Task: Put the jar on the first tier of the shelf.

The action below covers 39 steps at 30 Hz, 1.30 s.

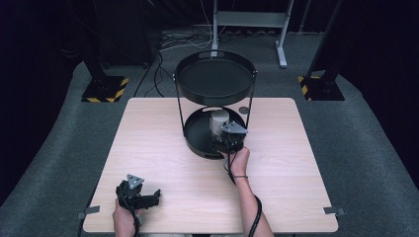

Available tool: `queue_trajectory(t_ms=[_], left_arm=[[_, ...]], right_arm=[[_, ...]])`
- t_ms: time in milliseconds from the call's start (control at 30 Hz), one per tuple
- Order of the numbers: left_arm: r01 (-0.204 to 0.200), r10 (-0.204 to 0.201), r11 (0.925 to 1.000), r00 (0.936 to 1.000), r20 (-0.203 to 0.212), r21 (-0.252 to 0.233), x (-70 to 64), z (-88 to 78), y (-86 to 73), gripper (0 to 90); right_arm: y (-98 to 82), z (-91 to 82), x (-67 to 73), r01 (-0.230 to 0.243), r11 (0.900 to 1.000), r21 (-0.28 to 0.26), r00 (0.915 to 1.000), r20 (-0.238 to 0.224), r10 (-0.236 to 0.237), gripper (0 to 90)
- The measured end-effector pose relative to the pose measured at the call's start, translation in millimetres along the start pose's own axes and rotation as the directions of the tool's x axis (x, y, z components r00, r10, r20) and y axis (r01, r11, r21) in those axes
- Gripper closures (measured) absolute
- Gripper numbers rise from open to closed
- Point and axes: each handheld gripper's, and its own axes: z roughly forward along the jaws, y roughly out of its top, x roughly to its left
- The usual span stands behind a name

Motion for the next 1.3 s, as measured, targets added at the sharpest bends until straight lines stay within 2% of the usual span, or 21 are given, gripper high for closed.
queue_trajectory(t_ms=[367,567,1300], left_arm=[[0.000,0.000,1.0000,1.0000,0.000,0.000,0.0,0.0,0.0,0.0],[0.000,0.000,1.0000,1.0000,0.000,0.000,0.0,0.0,0.0,0.0],[0.000,0.000,1.0000,1.0000,0.000,0.000,0.0,0.0,0.0,0.0]], right_arm=[[-8.3,8.2,2.0,0.002,1.000,0.011,1.0000,-0.003,-0.002,29.6],[-11.9,8.3,2.2,0.033,0.999,-0.005,0.9995,-0.004,-0.033,29.6],[-10.5,8.6,-0.8,0.037,0.999,0.007,0.9992,-0.017,-0.037,29.4]])
